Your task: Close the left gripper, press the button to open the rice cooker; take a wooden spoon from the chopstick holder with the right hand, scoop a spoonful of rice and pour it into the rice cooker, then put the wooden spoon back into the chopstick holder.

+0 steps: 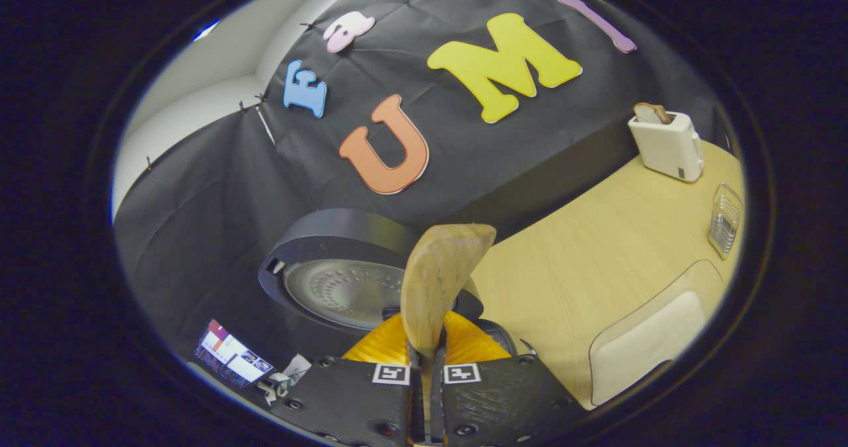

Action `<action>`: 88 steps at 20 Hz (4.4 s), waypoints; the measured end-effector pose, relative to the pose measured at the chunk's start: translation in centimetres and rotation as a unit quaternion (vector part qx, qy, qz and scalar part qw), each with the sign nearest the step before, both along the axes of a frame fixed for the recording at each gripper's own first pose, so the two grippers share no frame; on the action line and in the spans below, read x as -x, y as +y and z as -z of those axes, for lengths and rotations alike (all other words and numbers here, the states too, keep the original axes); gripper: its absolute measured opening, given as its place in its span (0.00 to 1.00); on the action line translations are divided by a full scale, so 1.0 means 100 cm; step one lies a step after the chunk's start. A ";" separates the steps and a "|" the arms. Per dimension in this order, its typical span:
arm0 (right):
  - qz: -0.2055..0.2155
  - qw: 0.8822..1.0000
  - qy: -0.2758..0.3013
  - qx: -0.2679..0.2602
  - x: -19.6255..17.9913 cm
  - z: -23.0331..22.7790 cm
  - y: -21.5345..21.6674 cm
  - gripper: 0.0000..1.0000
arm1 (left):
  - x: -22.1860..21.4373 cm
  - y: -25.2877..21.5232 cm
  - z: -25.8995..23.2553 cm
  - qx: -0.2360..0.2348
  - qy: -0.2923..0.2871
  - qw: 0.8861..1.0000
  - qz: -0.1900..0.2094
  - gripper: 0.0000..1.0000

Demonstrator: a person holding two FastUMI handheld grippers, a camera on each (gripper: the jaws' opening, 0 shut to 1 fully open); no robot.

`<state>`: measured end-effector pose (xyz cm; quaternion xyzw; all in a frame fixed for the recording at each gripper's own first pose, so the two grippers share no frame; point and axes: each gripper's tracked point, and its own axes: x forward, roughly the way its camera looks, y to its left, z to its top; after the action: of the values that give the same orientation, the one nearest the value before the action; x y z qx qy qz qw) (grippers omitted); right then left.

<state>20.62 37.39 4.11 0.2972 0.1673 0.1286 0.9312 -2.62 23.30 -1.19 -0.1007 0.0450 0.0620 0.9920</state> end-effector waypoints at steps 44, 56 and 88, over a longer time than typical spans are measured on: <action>-0.035 0.909 -0.075 0.408 0.022 -0.017 0.002 0.06 | -0.011 0.000 0.024 -0.030 0.040 0.998 -0.029 0.95; 0.030 0.930 -0.013 0.367 0.020 -0.010 -0.170 0.06 | -0.023 -0.031 0.013 -0.053 0.028 0.998 -0.017 0.95; 0.210 0.933 0.047 0.287 -0.032 0.083 -0.455 0.07 | -0.043 -0.077 0.010 -0.052 0.030 0.998 -0.009 0.95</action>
<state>23.82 -8.13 -4.23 0.0511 0.1741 -0.1377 0.9737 1.66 15.62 -2.15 -0.0476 0.0704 0.0767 0.9934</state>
